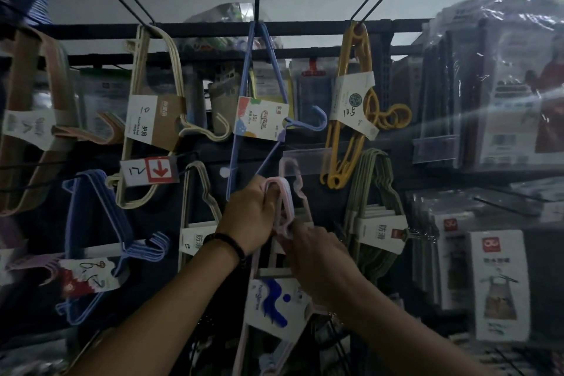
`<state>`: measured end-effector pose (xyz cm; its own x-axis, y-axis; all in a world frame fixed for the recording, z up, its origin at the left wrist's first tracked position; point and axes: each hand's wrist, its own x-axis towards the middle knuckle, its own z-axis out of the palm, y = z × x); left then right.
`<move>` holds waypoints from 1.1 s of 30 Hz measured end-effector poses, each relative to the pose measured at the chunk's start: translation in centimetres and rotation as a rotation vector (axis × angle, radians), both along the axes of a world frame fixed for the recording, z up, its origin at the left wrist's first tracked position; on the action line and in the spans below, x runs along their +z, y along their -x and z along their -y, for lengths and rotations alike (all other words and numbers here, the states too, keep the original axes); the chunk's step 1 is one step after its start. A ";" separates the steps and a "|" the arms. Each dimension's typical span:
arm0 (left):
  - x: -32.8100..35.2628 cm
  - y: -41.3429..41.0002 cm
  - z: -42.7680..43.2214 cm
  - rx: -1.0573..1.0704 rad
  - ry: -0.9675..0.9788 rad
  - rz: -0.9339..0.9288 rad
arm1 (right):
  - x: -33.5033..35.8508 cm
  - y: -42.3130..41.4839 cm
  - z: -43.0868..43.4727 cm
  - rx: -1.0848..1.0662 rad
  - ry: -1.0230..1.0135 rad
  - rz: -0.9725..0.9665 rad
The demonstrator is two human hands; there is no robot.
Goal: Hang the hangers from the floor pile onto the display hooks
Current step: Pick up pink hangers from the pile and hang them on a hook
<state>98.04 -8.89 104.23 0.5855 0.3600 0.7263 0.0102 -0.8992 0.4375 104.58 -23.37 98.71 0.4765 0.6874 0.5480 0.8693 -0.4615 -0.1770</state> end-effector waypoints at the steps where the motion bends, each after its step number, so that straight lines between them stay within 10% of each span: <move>1: 0.0 -0.1 0.3 -0.026 0.024 0.013 | -0.2 -0.3 -0.2 -0.043 0.033 0.064; 5: -2.2 1.2 0.9 -0.188 0.083 -0.026 | 0.1 -1.6 0.8 -0.162 0.037 0.041; 10: -7.8 3.2 -0.3 -0.142 -0.514 -0.114 | 1.5 -2.1 1.9 -0.219 0.056 0.149; 15: -7.8 3.3 0.1 -0.105 -0.645 0.004 | 2.0 -1.1 3.2 -0.159 -0.080 0.205; 33: -7.8 1.0 0.9 -0.010 -0.571 -0.069 | 3.3 -4.3 0.9 -0.091 -0.075 0.095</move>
<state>97.07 -9.81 96.38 0.6395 -0.0838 0.7642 0.0117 -0.9929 -0.1186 108.90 -24.22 102.06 0.4786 0.5988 0.6421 0.8389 -0.5278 -0.1331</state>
